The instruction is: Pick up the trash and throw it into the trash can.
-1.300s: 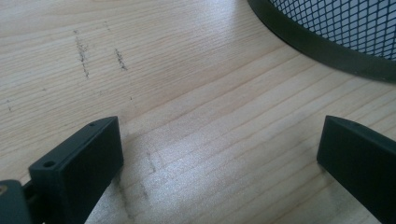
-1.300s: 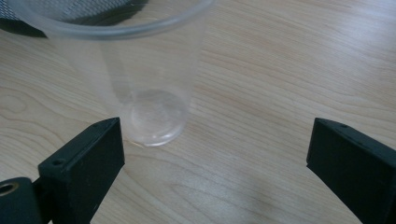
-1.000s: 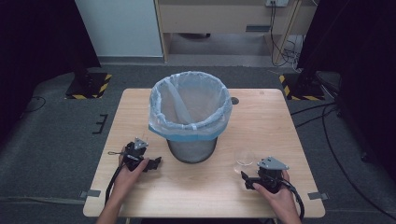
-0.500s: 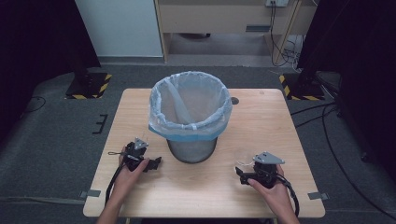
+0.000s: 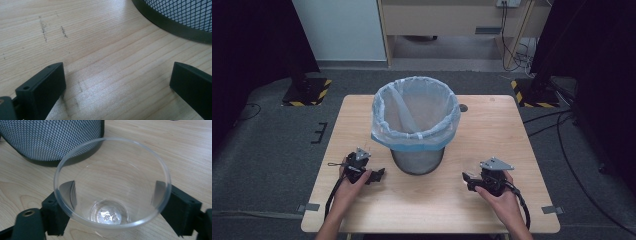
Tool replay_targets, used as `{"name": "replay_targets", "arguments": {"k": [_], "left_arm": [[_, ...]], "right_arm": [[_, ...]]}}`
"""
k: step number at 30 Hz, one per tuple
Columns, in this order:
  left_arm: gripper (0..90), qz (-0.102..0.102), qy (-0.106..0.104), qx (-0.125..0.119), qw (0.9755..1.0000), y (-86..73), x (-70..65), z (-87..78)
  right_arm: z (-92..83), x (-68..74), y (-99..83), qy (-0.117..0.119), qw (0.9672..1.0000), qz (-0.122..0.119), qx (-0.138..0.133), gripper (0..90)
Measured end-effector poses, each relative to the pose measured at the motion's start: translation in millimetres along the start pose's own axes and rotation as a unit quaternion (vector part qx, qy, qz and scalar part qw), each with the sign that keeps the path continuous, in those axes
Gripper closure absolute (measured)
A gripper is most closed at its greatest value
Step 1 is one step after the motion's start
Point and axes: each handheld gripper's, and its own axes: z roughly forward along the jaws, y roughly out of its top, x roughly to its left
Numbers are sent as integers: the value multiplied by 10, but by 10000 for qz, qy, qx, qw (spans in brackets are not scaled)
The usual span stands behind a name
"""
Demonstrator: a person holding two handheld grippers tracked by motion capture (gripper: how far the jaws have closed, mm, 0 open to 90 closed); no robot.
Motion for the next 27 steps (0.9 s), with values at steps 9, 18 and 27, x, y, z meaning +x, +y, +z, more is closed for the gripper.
{"name": "replay_targets", "arguments": {"k": [9, 18, 27], "left_arm": [[0, 5, -3, 2, 10000, 0, 0, -1], [0, 13, -17, 3, 10000, -3, -4, -3], [0, 10, -14, 2, 10000, -2, -5, -2]], "right_arm": [[-16, 4, 84, -47, 9998, -181, -95, 308], [-80, -265, 356, -318, 9993, -16, -214, 322], [-46, -592, 687, -700, 9974, 8, -178, 324]]}}
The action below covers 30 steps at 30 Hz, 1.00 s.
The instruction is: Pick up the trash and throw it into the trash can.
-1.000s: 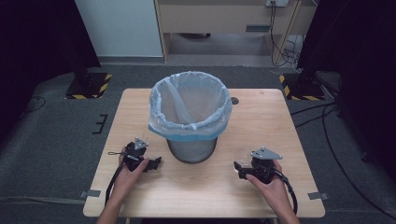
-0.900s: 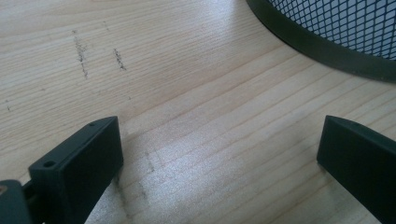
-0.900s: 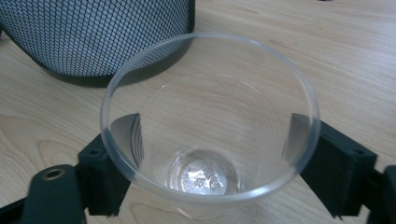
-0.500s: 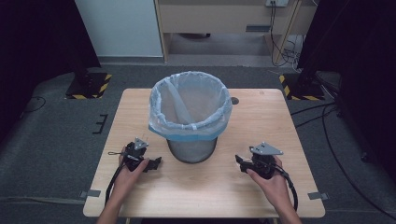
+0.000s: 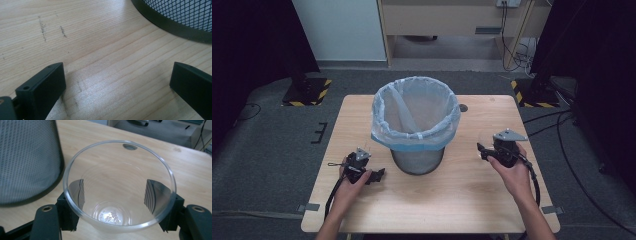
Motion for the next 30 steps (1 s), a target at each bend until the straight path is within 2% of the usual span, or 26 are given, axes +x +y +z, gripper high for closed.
{"name": "replay_targets", "arguments": {"k": [1, 6, 10, 11, 12, 13, 19, 23, 30], "left_arm": [[0, 0, 0, -1, 10000, 0, 0, 0], [0, 3, 1, 0, 10000, -1, -3, -1], [0, 6, -3, 1, 10000, -1, -3, -1], [0, 5, -4, 1, 10000, -1, -3, -1], [0, 5, -4, 3, 10000, -1, -3, -1], [0, 4, -4, 2, 10000, -1, -4, -1], [0, 5, -4, 2, 10000, 0, -4, -1], [0, 5, -5, 2, 10000, 0, -3, 0], [0, 4, -3, 0, 10000, 3, -7, 3]], "right_arm": [[15, -27, 37, -31, 10000, -46, 16, 324], [107, -166, 246, -129, 9999, 31, 19, 326], [151, -213, 383, -205, 9997, 91, 29, 327], [174, -227, 475, -185, 9997, 139, 4, 327], [174, -227, 475, -185, 9997, 139, 4, 327], [193, -240, 565, -148, 9997, 185, -48, 327], [236, -254, 801, -138, 9996, 218, -123, 327], [217, -223, 944, -137, 9997, 131, -167, 327], [191, -210, 1168, -182, 9995, 153, -219, 328]]}}
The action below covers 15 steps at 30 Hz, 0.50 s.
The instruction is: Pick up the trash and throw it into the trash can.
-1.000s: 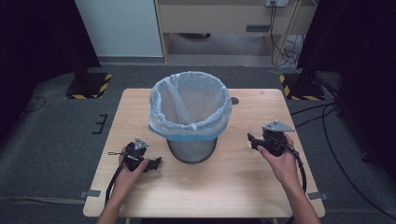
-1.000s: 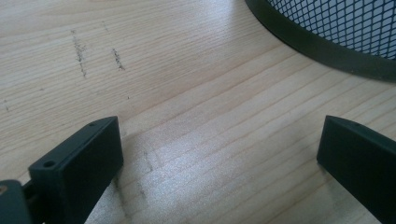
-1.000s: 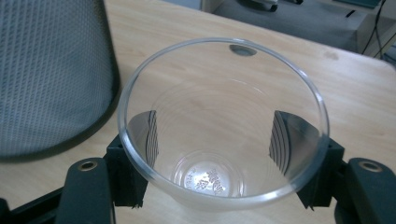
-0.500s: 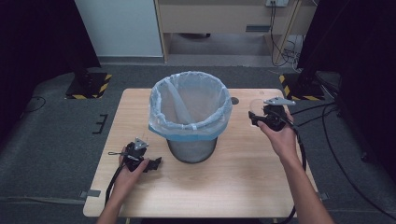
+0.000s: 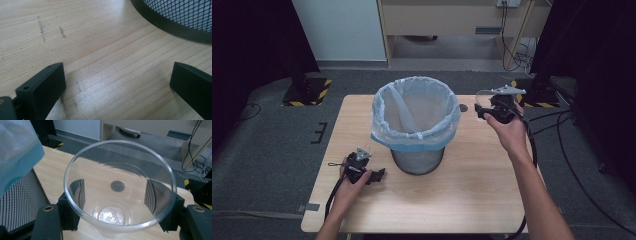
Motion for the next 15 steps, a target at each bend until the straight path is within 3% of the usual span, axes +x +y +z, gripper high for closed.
{"name": "replay_targets", "arguments": {"k": [15], "left_arm": [[0, -2, 1, -6, 10000, 0, 0, 1]], "right_arm": [[-65, 74, 445, -48, 9998, -59, -194, 328]]}}
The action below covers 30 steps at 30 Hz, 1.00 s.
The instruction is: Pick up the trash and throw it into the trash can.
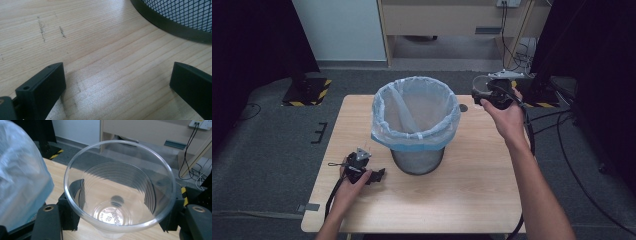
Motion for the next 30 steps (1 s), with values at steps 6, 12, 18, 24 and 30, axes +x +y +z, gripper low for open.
{"name": "replay_targets", "arguments": {"k": [6, 12, 18, 24, 30], "left_arm": [[0, -1, -1, 0, 10000, 0, 0, 0], [0, -1, -2, 2, 10000, 0, 0, 0], [0, -1, -3, 1, 10000, 1, 0, 0], [0, 1, -4, 1, 10000, 1, -1, 1], [0, 1, -5, -8, 10000, 0, -1, 2]], "right_arm": [[-58, 43, 153, 61, 9999, 97, -128, 328], [-84, 143, 289, 90, 9998, 10, -197, 326], [-126, 218, 438, 68, 9996, -90, -245, 326], [-155, 281, 565, 78, 9994, -146, -308, 325], [-208, 370, 636, 139, 9989, -173, -401, 325]]}}
